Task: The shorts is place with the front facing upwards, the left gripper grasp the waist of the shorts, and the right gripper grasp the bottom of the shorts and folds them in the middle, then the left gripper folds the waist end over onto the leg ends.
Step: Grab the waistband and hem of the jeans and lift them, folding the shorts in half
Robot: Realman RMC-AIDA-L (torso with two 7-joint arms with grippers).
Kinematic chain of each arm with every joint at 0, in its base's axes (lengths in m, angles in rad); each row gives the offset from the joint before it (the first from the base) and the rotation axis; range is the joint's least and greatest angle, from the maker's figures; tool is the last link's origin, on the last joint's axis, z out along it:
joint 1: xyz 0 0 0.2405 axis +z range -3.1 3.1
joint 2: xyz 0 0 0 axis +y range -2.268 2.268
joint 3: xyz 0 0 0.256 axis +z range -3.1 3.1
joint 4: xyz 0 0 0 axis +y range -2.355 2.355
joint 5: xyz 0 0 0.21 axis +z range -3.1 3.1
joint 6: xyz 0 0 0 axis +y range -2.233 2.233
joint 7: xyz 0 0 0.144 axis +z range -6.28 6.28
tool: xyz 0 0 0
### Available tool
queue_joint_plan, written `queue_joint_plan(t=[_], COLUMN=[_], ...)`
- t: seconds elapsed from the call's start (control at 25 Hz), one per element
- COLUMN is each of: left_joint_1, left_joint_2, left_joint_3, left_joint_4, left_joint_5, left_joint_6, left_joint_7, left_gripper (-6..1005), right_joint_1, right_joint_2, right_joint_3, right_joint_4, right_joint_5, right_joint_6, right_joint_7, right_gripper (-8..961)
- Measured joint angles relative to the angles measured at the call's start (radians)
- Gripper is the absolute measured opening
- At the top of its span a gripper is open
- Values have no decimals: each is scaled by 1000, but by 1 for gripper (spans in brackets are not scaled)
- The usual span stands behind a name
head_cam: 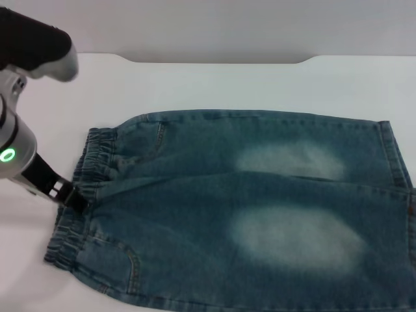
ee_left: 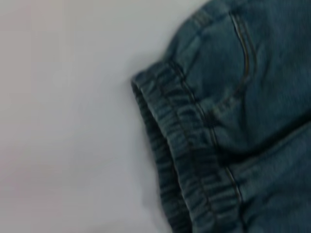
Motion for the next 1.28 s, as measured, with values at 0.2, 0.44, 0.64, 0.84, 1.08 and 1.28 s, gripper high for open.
queue_joint_plan(t=[0.2, 0.44, 0.64, 0.84, 1.08, 1.28], left_joint_1=[-9, -10, -20, -35, -39, -42], left_joint_2=[0, -1, -6, -9, -8, -8], left_joint_3=[17, 20, 35, 66, 75, 78], left_joint_4=[62, 128, 185, 229, 247, 257], left_joint_5=[0, 0, -3, -19, -20, -20], left_joint_6=[-22, -13, -7, 24, 39, 37], left_joint_7=[-24, -34, -45, -56, -58, -57], left_gripper=[843, 841, 840, 839, 840, 839], right_joint_1=[0, 12, 19, 23, 15, 14], right_joint_2=[-2, -4, -5, -6, -4, -3], right_joint_3=[1, -2, -4, -5, -5, -5], right_joint_4=[2, -22, -21, -21, -15, -14], right_joint_5=[-4, -28, -34, -42, -43, -43], right_joint_6=[-27, -53, -56, -56, -55, -50], right_joint_7=[3, 3, 3, 0, -1, -1], right_gripper=[642, 642, 642, 643, 643, 643])
